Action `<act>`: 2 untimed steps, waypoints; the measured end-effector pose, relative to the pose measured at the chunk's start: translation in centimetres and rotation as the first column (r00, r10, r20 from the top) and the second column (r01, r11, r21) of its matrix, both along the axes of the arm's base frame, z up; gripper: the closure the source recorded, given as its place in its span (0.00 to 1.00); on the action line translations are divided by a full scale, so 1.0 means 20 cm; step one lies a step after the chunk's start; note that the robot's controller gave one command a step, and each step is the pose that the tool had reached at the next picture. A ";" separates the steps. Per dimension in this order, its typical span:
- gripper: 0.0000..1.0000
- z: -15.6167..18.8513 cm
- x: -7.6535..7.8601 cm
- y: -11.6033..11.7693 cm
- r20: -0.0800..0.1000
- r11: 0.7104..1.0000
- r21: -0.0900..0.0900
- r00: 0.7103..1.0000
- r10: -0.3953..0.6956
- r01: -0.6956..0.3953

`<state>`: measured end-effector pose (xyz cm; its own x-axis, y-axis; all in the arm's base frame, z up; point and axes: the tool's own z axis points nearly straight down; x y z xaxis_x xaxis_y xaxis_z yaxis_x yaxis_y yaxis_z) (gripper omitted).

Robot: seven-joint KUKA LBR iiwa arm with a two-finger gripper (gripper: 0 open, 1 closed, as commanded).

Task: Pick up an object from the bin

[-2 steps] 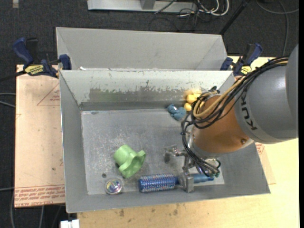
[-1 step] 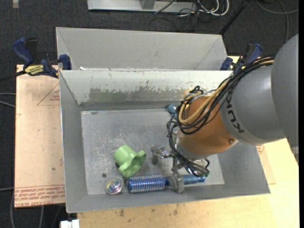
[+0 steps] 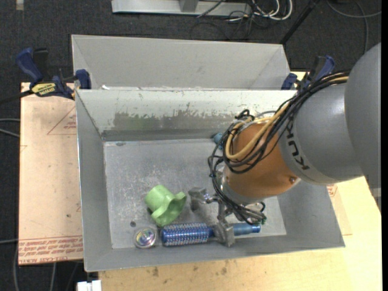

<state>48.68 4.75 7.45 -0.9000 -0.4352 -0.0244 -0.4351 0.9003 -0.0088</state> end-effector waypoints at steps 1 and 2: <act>0.00 0.00 0.01 0.00 -0.012 0.998 0.000 0.998 -0.068 0.068; 0.00 -0.01 0.03 -0.01 -0.020 1.000 0.000 1.000 -0.015 0.015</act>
Offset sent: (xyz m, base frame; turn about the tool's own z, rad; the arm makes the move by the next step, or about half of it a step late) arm -0.0023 -0.0005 -0.0021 0.0671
